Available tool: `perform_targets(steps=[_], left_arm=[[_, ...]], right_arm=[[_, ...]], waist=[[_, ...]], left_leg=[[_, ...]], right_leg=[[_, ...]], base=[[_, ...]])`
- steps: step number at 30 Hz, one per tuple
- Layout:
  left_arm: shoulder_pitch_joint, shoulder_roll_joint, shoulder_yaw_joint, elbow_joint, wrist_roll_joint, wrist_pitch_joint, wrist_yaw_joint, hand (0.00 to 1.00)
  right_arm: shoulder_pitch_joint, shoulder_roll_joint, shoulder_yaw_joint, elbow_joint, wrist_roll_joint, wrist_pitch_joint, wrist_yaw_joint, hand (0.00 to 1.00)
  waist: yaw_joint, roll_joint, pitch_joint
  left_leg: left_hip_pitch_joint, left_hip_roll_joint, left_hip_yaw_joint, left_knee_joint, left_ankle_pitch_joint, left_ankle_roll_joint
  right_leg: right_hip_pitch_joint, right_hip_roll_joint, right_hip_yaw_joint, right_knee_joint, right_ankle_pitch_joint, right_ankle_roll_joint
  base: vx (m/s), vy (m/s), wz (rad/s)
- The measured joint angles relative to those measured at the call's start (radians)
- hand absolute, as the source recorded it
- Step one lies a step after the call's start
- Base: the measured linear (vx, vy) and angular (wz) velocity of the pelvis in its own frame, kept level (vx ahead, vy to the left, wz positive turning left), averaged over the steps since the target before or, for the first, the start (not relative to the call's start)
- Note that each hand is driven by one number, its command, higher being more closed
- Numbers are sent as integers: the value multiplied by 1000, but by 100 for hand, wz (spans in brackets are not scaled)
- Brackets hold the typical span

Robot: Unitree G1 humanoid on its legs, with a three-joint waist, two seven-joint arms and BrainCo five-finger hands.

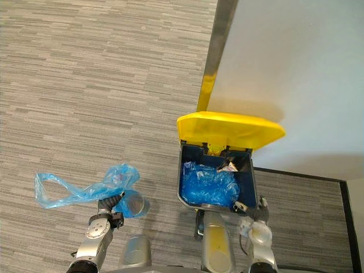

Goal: Gather rubbish on tea table into small bin, then transfer packed bag to large trash can.

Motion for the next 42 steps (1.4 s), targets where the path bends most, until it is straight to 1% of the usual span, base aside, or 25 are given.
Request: perform_targets(steps=[1, 2, 5, 7, 8, 9, 12, 13, 15, 16, 19, 20, 22, 23, 25, 26, 28, 30, 32, 35, 36, 38, 40, 41, 42], left_arm=[[2, 4, 0, 0, 0, -1, 0, 100], [4, 6, -2, 0, 2, -1, 0, 100], [13, 10, -18, -23, 2, -17, 1, 100], [13, 12, -48, -39, 1, -41, 1, 100], [12, 12, -51, -39, 1, -42, 0, 100], [1, 13, -78, -42, -1, -43, 0, 100], [-8, 13, -120, -94, -3, -44, 0, 100], [-19, 14, -141, -122, -9, -47, 0, 100], [-41, 21, -181, -161, -22, -63, -1, 100], [-59, 29, -213, -189, -29, -67, -2, 100], [-126, 40, -304, -250, -57, -86, -9, 100], [-142, 40, -325, -262, -63, -88, -15, 100], [-211, 46, -430, -303, -64, -100, -26, 100], [-229, 45, -453, -313, -64, -103, -30, 100], [-284, 34, -521, -338, -64, -105, -40, 100], [-335, 22, -569, -345, -64, -109, -41, 100], [-395, 3, -601, -345, -64, -111, -42, 100], [-489, -38, -625, -343, -64, -114, -39, 100], [-539, -59, -626, -325, -64, -122, -38, 100], [-636, -95, -625, -188, -63, -130, -18, 100], [-680, -104, -621, -82, -52, -125, -3, 100], [-714, -118, -610, 27, -40, -112, 7, 100], [-763, -129, -590, 179, 9, -80, 28, 100], [-775, -130, -585, 212, 19, -72, 29, 100], [-800, -130, -580, 274, 54, -51, 29, 0]], right_arm=[[-25, 2, 36, -9, 0, -1, -1, 0], [-68, 0, 68, -14, 0, -4, -2, 0], [-185, -8, 96, -14, -1, -5, -6, 0], [-313, -63, 150, -14, -7, -16, -24, 0], [-324, -68, 155, -14, -7, -17, -24, 0], [-406, -111, 170, 13, -8, -8, -37, 0], [-540, -204, 209, 18, -9, -8, -46, 0], [-602, -236, 217, 33, -9, -8, -48, 0], [-686, -283, 250, 79, -9, -7, -48, 0], [-725, -297, 263, 107, -9, -2, -48, 0], [-770, -322, 287, 136, -8, 2, -47, 0], [-778, -324, 288, 143, -8, 2, -47, 0], [-815, -337, 313, 178, -8, 4, -45, 0], [-823, -341, 321, 182, -8, 6, -44, 0], [-839, -346, 334, 183, -8, 8, -43, 0], [-851, -346, 355, 183, -9, 8, -43, 0], [-866, -345, 365, 183, -9, 8, -43, 0], [-888, -345, 366, 182, -9, 8, -43, 0], [-906, -345, 369, 181, -10, 7, -43, 0], [-935, -344, 393, 175, -11, 7, -43, 0], [-948, -336, 398, 171, -19, 6, -43, 0], [-959, -331, 399, 164, -30, 4, -43, 0], [-977, -331, 407, 141, -47, 3, -43, 0], [-981, -330, 410, 138, -48, 2, -43, 0], [-989, -331, 419, 134, -48, 2, -43, 0]], waist=[[5, 0, 0], [10, 0, 0], [20, 6, 4], [28, 10, 6], [28, 11, 7], [27, 16, 12], [23, 31, 43], [23, 37, 56], [24, 43, 70], [24, 45, 75], [23, 45, 90], [22, 46, 93], [20, 47, 104], [19, 48, 107], [14, 51, 116], [5, 54, 123], [-4, 55, 134], [-8, 59, 142], [-10, 59, 142], [-26, 59, 149], [-37, 59, 159], [-44, 58, 160], [-58, 58, 169], [-60, 58, 174], [-60, 58, 178]], left_leg=[[-12, -4, 2, 1, 3, 4], [-25, -16, 0, 2, 15, 7], [-44, -28, -1, 0, 35, 9], [-78, -35, -11, -1, 53, 8], [-80, -35, -13, -1, 54, 8], [-95, -37, -19, -3, 65, 7], [-119, -45, -35, -3, 80, 4], [-128, -48, -41, -5, 88, -1], [-143, -48, -45, -5, 99, -1], [-155, -48, -51, -4, 107, -2], [-179, -52, -58, 4, 115, -1], [-182, -53, -59, 10, 115, -1], [-194, -60, -62, 31, 114, 2], [-196, -62, -63, 33, 113, 3], [-205, -68, -64, 38, 113, 3], [-210, -71, -64, 44, 113, 4], [-213, -76, -64, 47, 112, 4], [-231, -81, -62, 54, 112, 6], [-247, -81, -62, 61, 112, 6], [-263, -81, -60, 66, 111, 6], [-266, -80, -59, 67, 110, 8], [-284, -80, -55, 70, 110, 9], [-329, -71, -54, 88, 107, 11], [-337, -66, -52, 95, 105, 13], [-361, -59, -52, 111, 99, 13]], right_leg=[[-8, -2, 4, -8, 13, 10], [-15, -12, 6, -19, 29, 10], [-19, -15, 10, -50, 65, 15], [-28, -15, 5, -85, 104, 20], [-28, -15, 4, -88, 107, 21], [-28, -15, -1, -114, 130, 22], [-28, -15, -8, -152, 164, 25], [-28, -15, -12, -172, 178, 20], [-28, -14, -18, -199, 192, 29], [-27, -14, -24, -214, 205, 24], [-25, -15, -32, -244, 238, 17], [-25, -15, -32, -244, 240, 18], [-25, -17, -33, -244, 244, 18], [-25, -19, -33, -245, 246, 19], [-26, -25, -34, -252, 253, 18], [-26, -28, -34, -253, 255, 18], [-27, -32, -33, -253, 256, 17], [-45, -34, -28, -252, 259, 14], [-62, -33, -25, -246, 260, 14], [-81, -32, -20, -239, 260, 14], [-86, -31, -19, -239, 260, 14], [-106, -29, -14, -239, 261, 14], [-145, -21, -13, -238, 266, 14], [-152, -17, -13, -238, 267, 13], [-173, -9, -12, -232, 268, 13]], base=[[-98, 7, 1], [-102, 5, 5], [-128, -5, 5], [-154, -13, 8], [-146, -26, 10], [-160, -25, 8], [-132, -19, 8], [-134, -19, 7], [-90, -14, 7], [-75, -11, 9], [-41, 10, 8], [-29, 29, 6], [-20, 27, 5], [-20, 35, 6], [-16, 36, 7], [-11, 34, 6], [-5, 16, 2], [-14, 14, -4], [-1, -11, -5], [10, -22, -4], [4, -19, -5], [-1, -23, -8], [2, -36, -10], [10, -37, -15], [14, -33, -15]])
